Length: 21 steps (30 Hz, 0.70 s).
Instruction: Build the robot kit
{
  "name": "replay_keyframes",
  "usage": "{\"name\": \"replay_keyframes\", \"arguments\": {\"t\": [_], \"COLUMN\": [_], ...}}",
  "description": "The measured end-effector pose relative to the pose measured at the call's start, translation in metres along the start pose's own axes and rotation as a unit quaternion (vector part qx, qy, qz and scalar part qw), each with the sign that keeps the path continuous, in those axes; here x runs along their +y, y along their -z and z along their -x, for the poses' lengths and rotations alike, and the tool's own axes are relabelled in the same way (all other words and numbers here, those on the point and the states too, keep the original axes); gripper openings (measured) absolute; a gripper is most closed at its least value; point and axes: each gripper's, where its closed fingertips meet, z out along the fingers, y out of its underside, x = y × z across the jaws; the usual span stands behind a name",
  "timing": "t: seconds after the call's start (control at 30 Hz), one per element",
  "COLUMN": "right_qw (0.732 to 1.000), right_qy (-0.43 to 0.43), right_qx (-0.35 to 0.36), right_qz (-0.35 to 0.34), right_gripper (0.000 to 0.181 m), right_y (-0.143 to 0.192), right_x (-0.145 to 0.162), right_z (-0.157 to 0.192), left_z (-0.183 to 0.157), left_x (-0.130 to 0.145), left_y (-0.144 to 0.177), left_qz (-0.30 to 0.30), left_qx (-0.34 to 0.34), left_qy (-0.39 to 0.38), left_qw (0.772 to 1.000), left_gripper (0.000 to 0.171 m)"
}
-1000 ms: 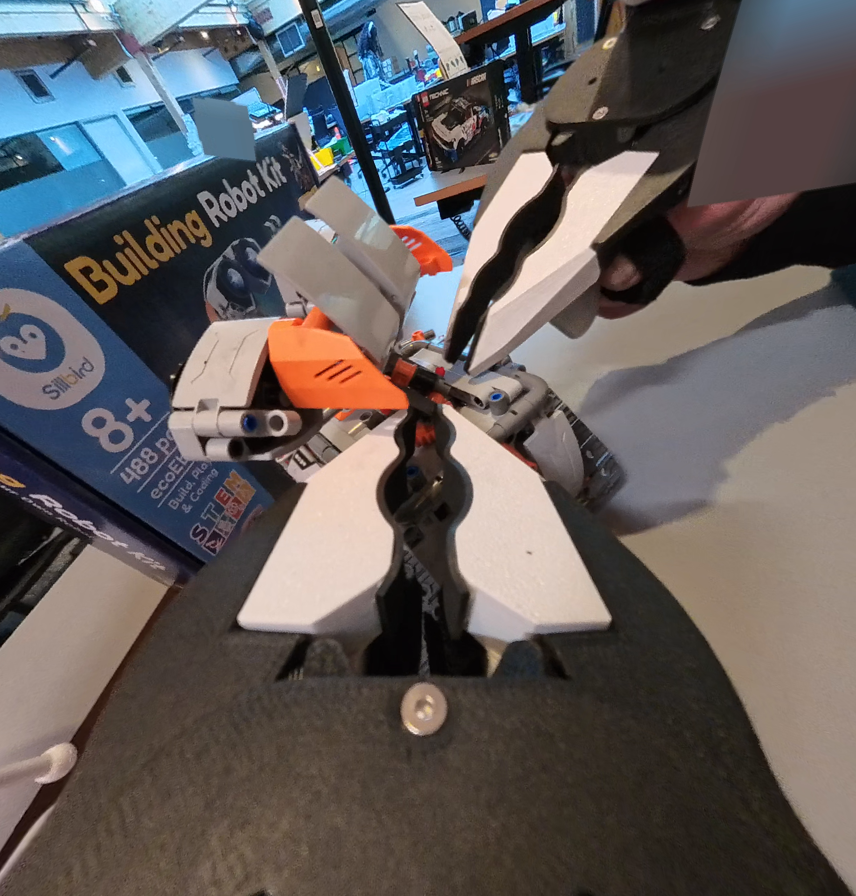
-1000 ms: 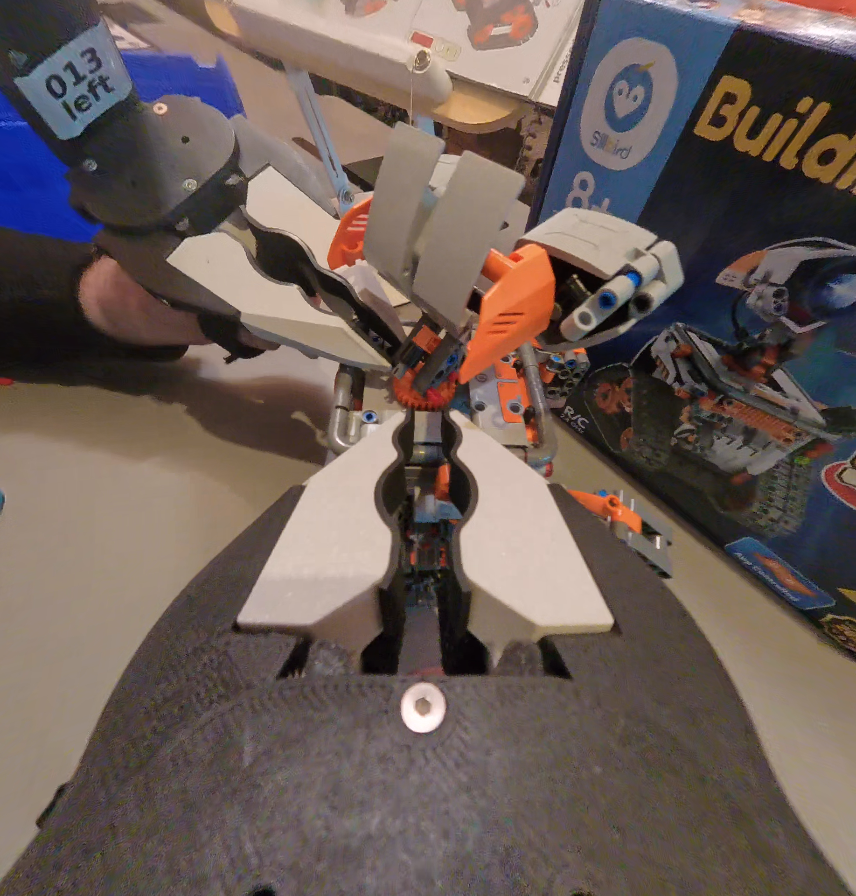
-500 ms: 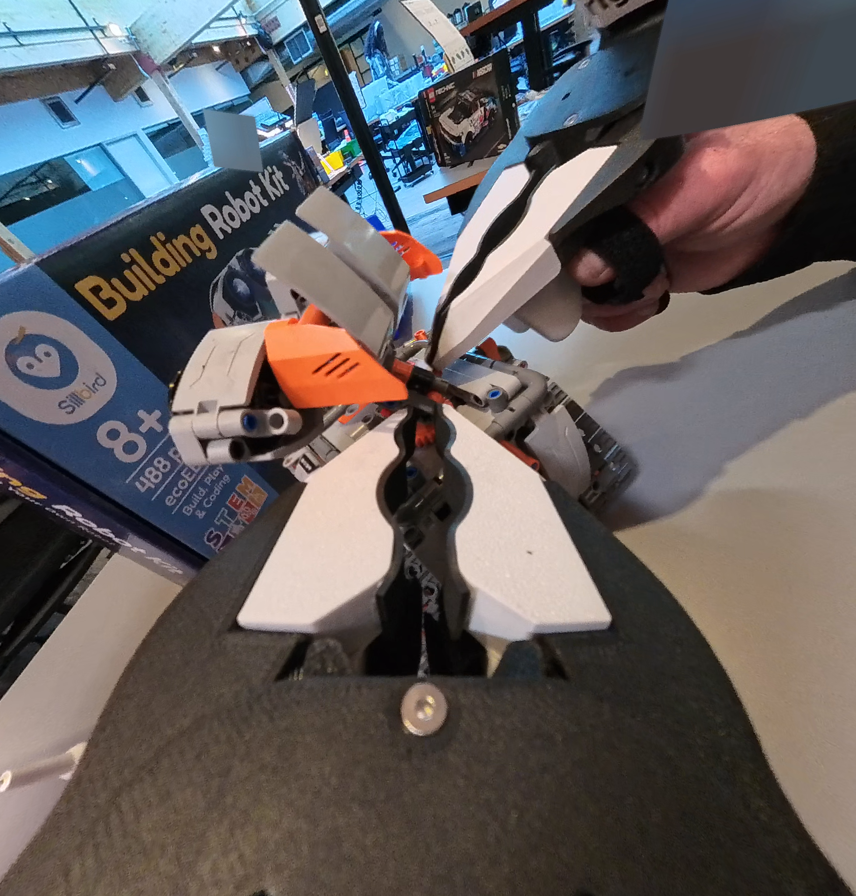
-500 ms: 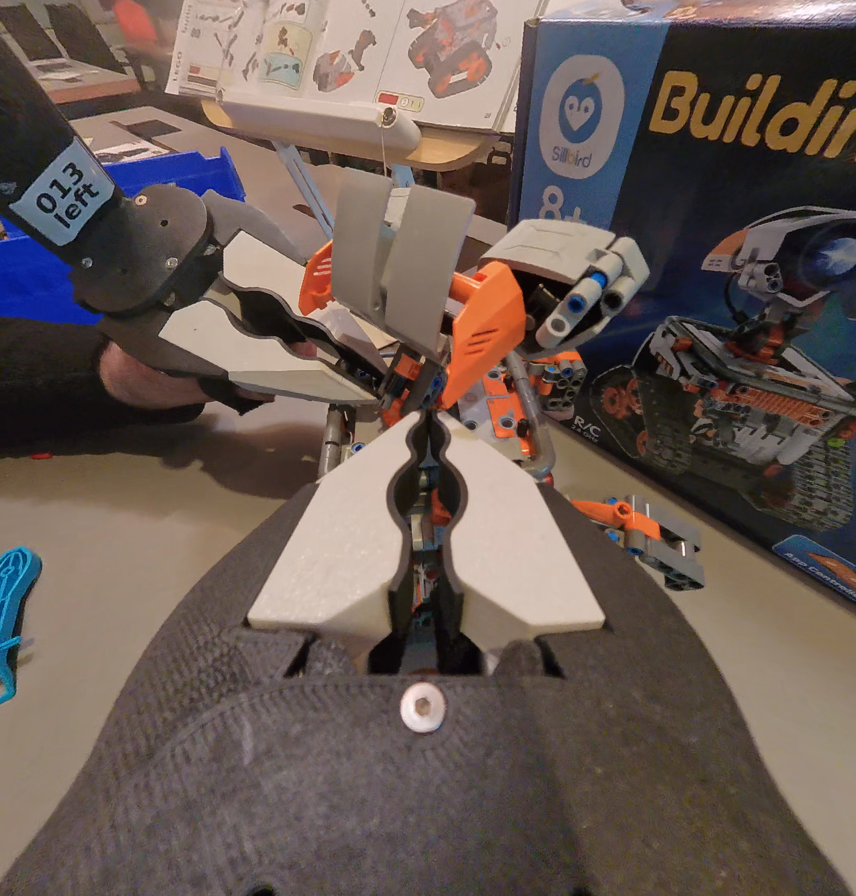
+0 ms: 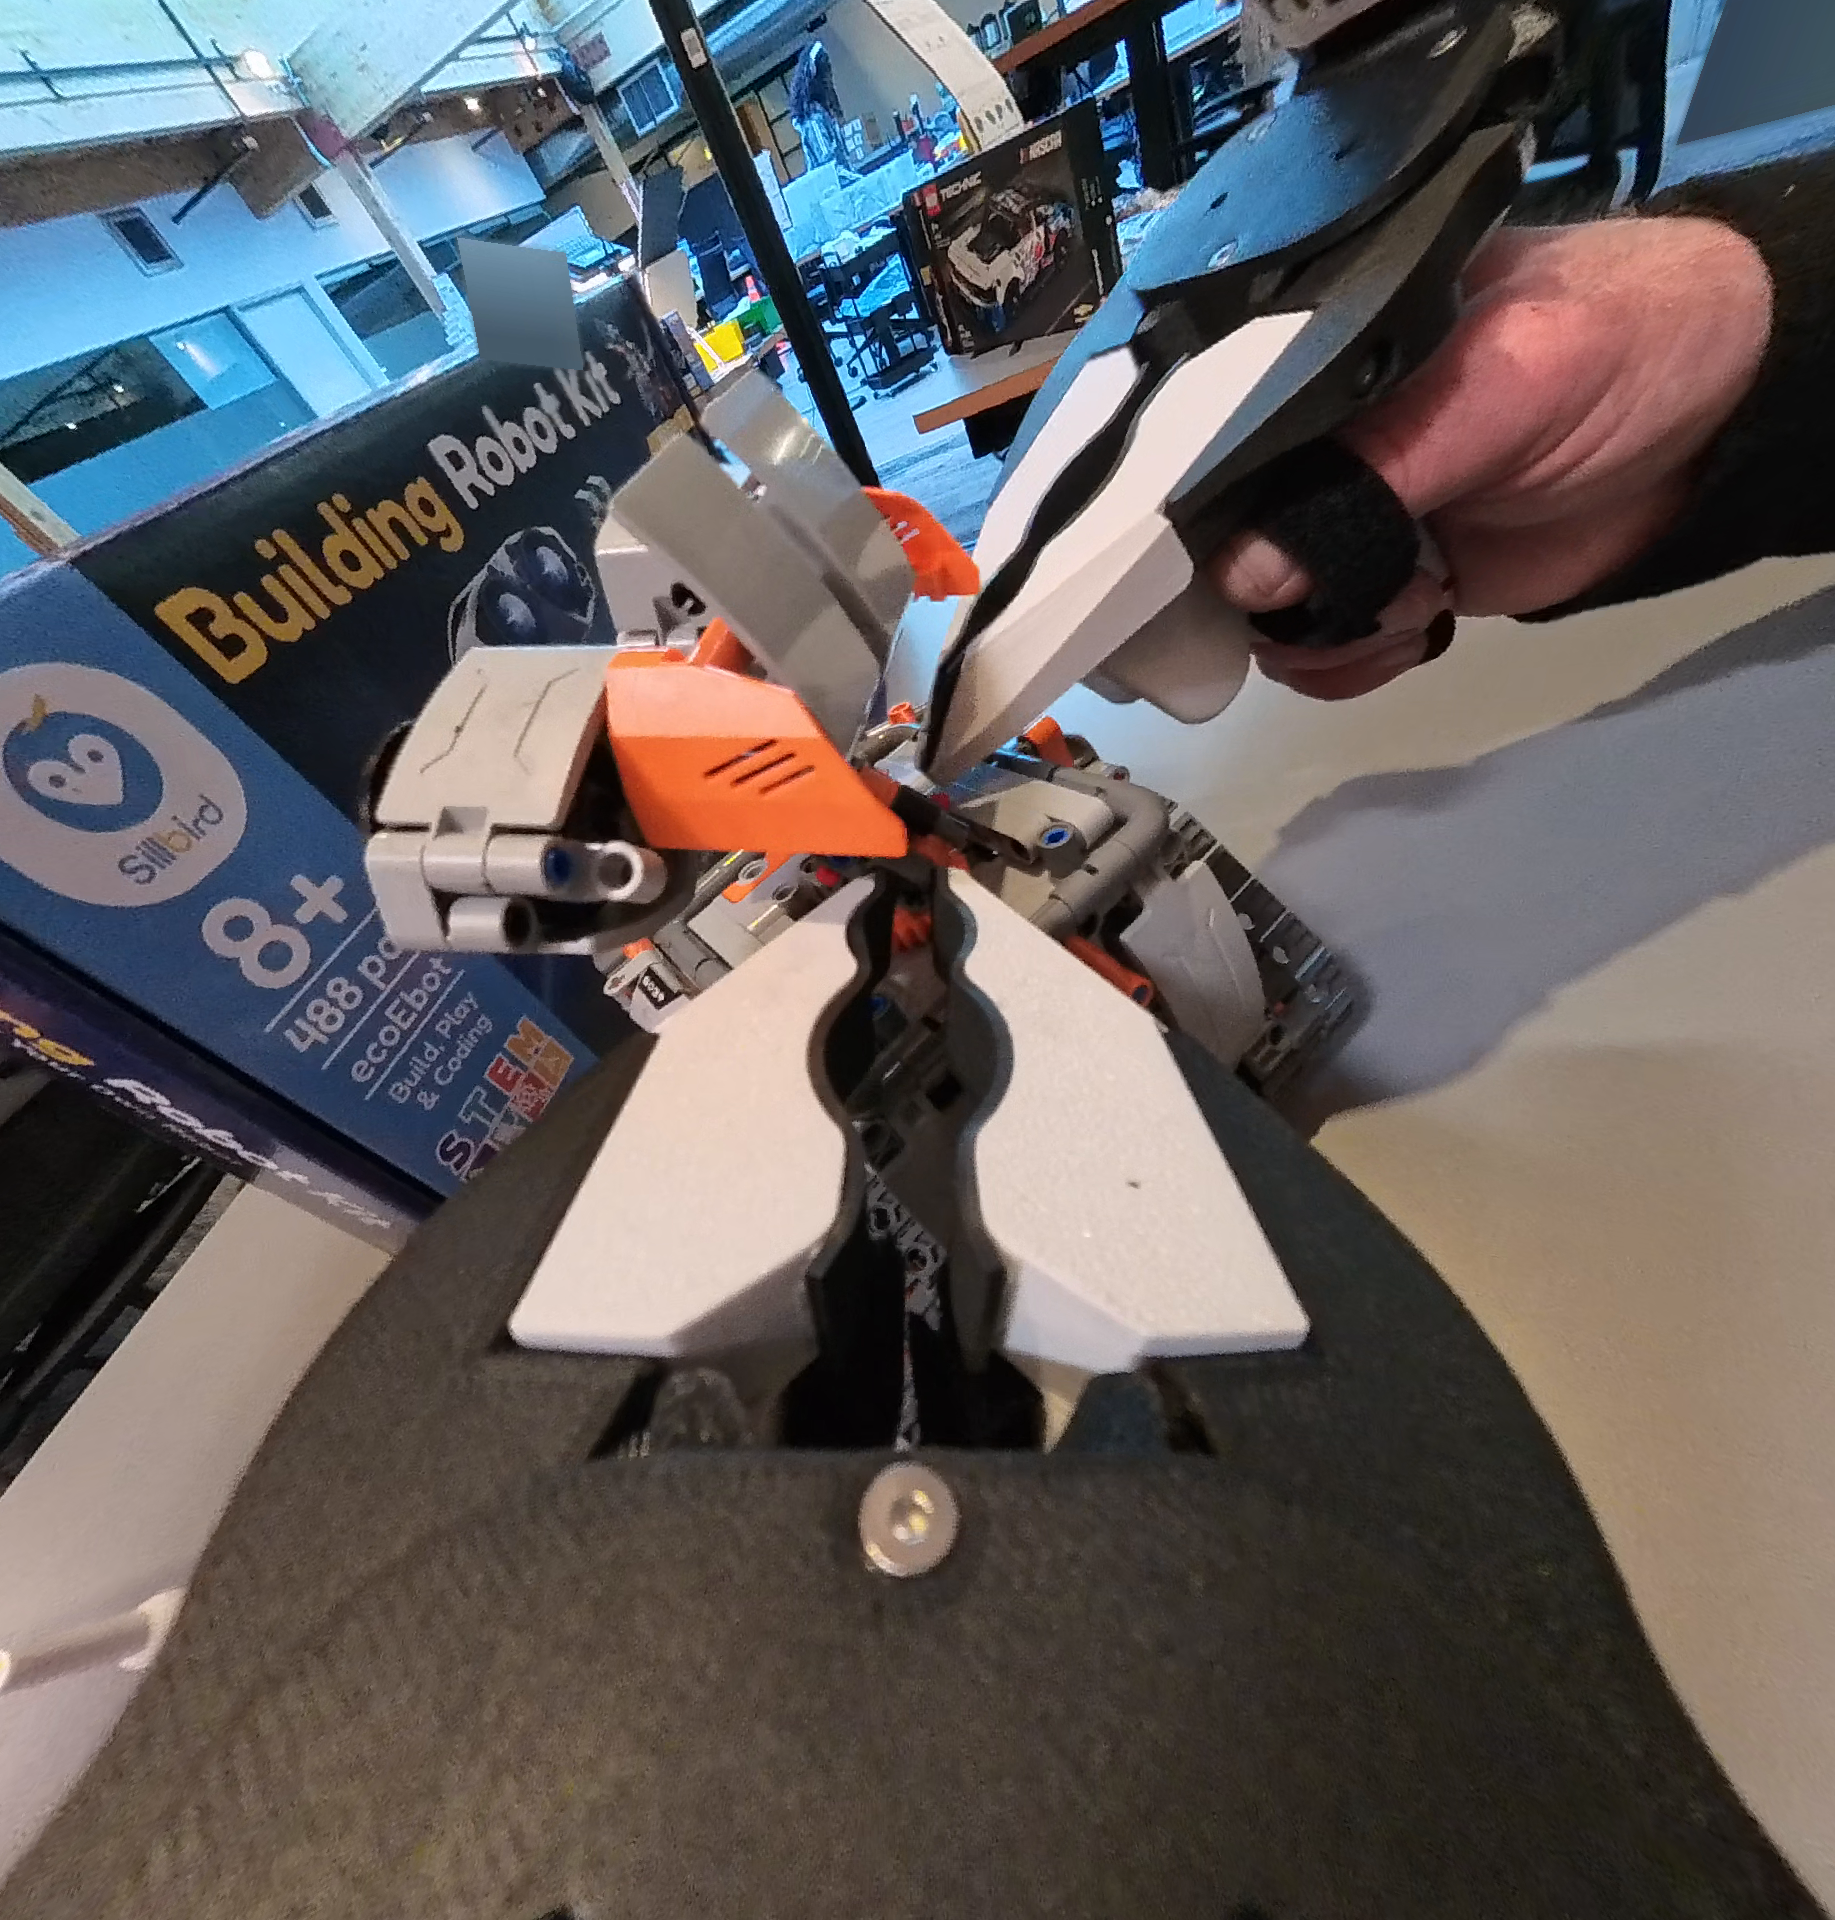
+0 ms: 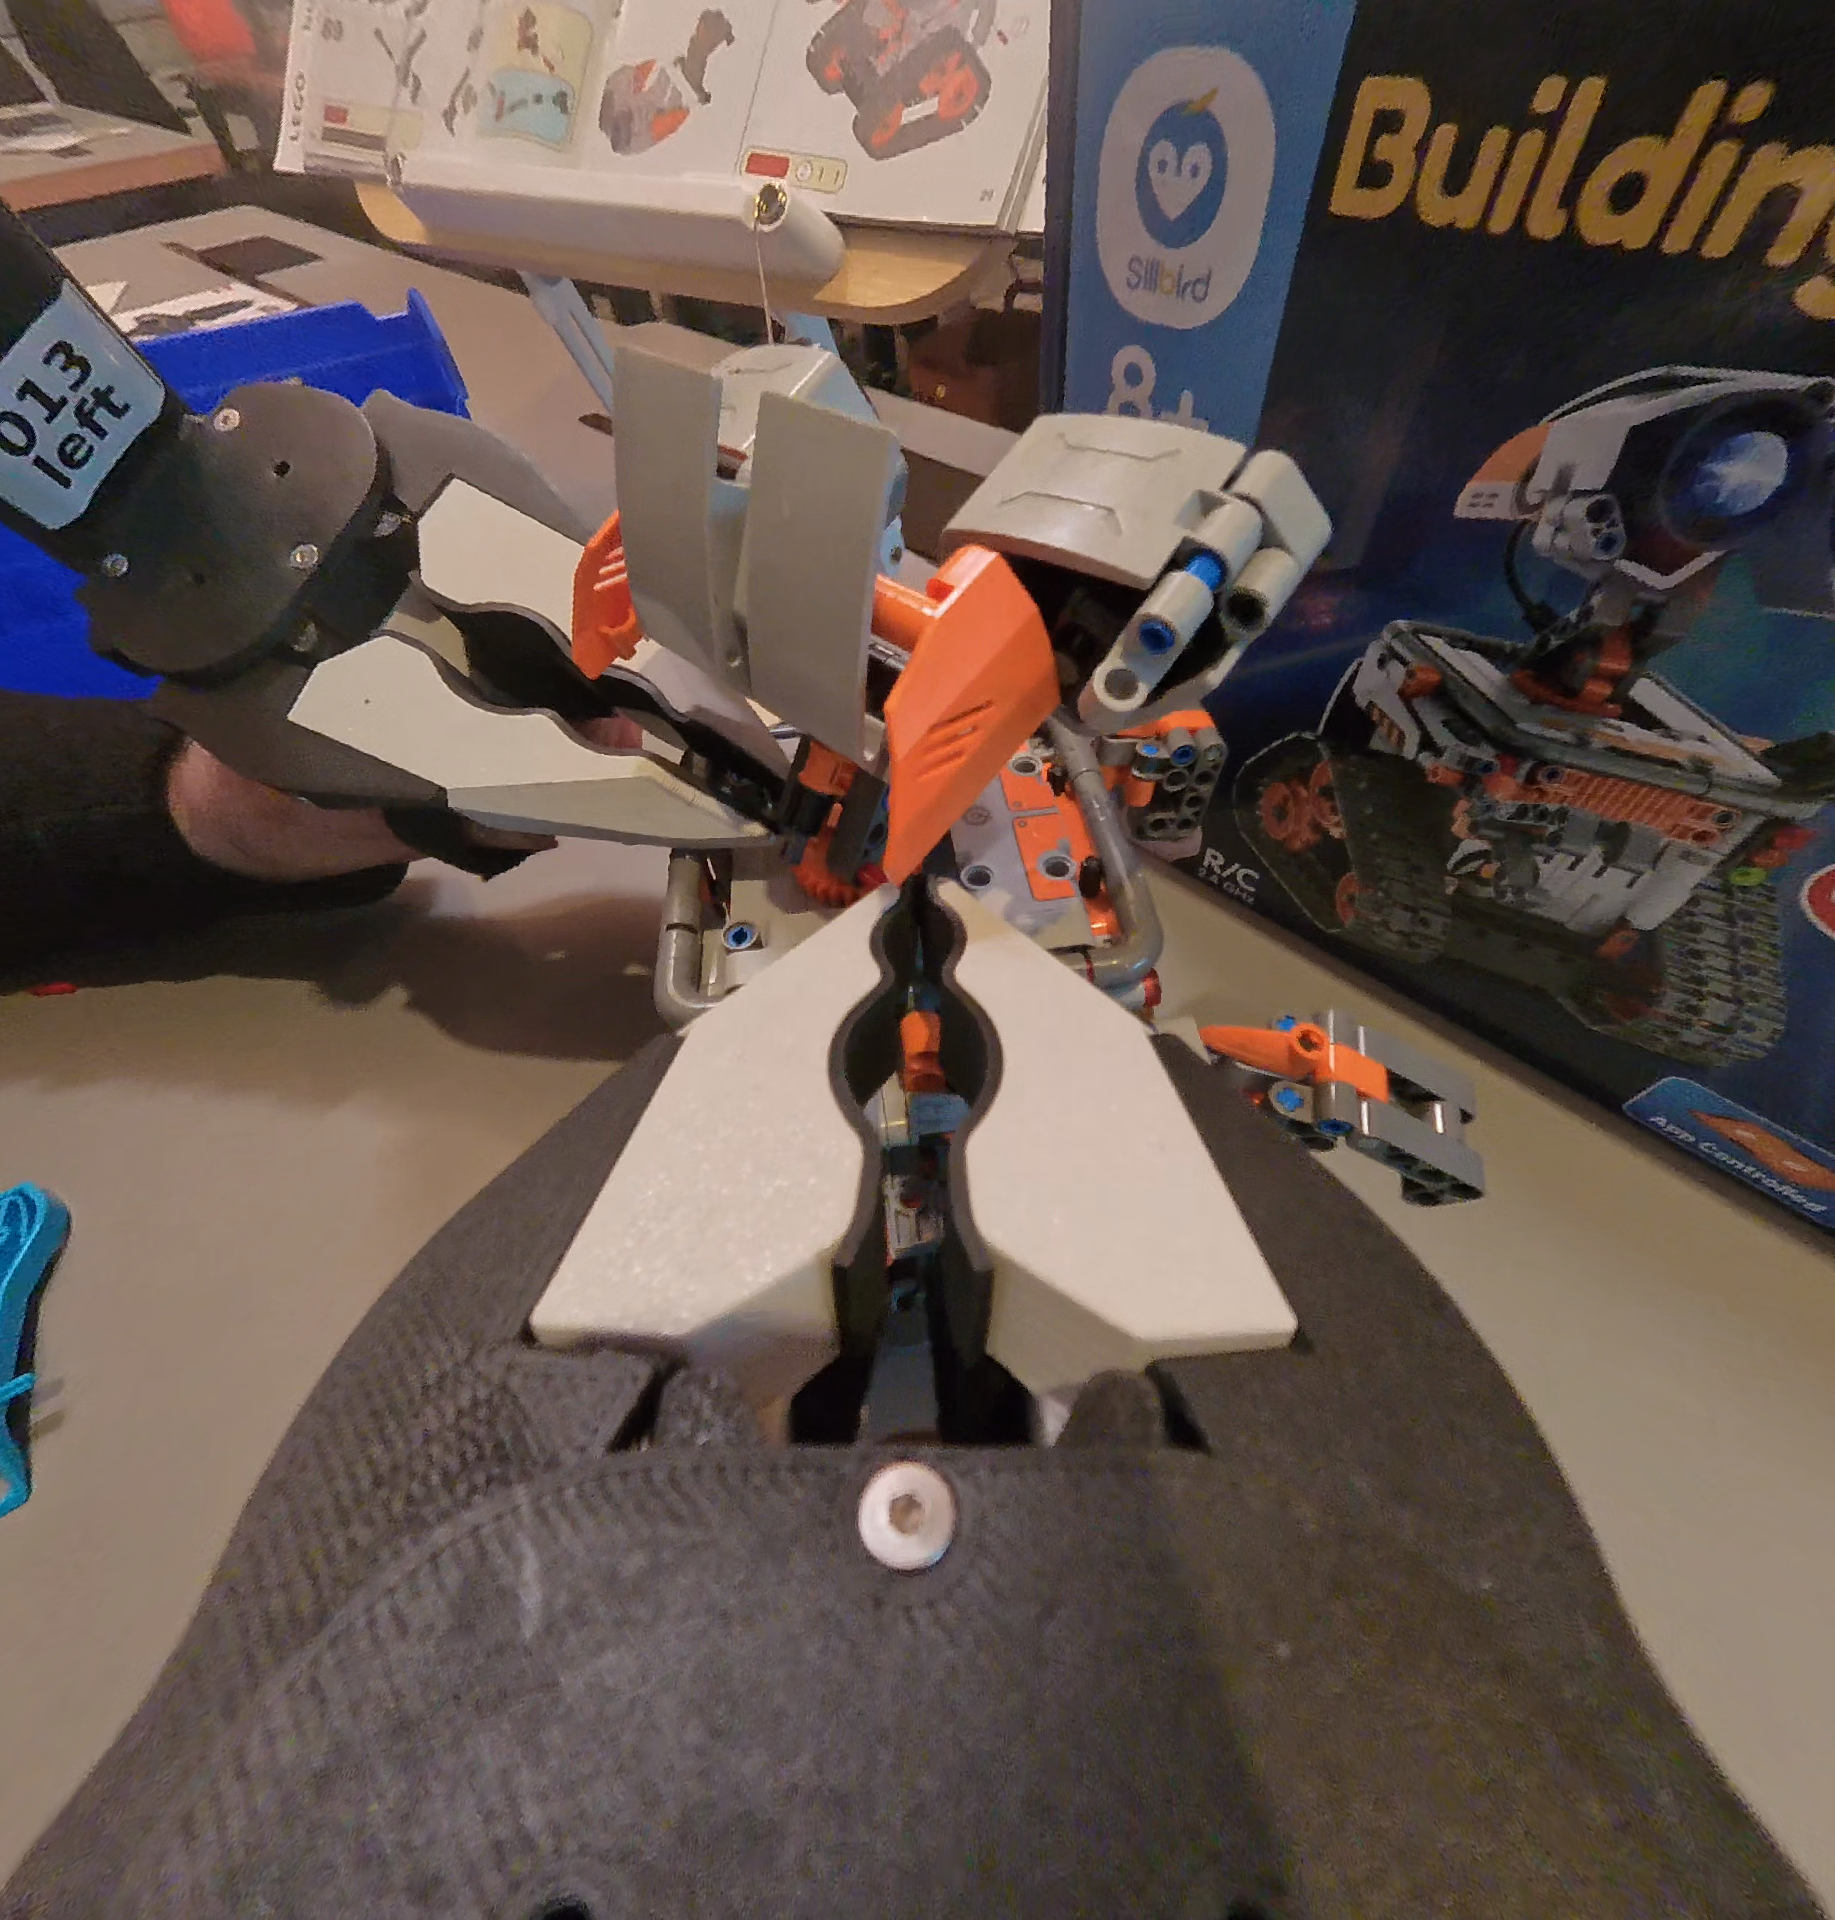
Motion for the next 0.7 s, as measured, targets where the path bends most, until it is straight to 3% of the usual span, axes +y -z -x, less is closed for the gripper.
{"name": "replay_keyframes", "arguments": {"t": [0.3,0.7], "right_qw": [0.998,0.998], "right_qy": [-0.037,-0.032], "right_qx": [-0.044,-0.045], "right_qz": [-0.007,-0.004], "right_gripper": [0.001,0.002], "right_y": [0.0003,-0.0012], "right_x": [-0.0003,0.0017], "right_z": [0.0036,0.0056], "left_z": [0.0022,0.0032], "left_x": [-0.0006,-0.0014], "left_y": [-0.0012,-0.0025], "left_qz": [-0.009,-0.022], "left_qx": [-0.001,0.001], "left_qy": [0.030,0.060], "left_qw": [1.000,0.998], "left_gripper": [0.006,0.005]}}
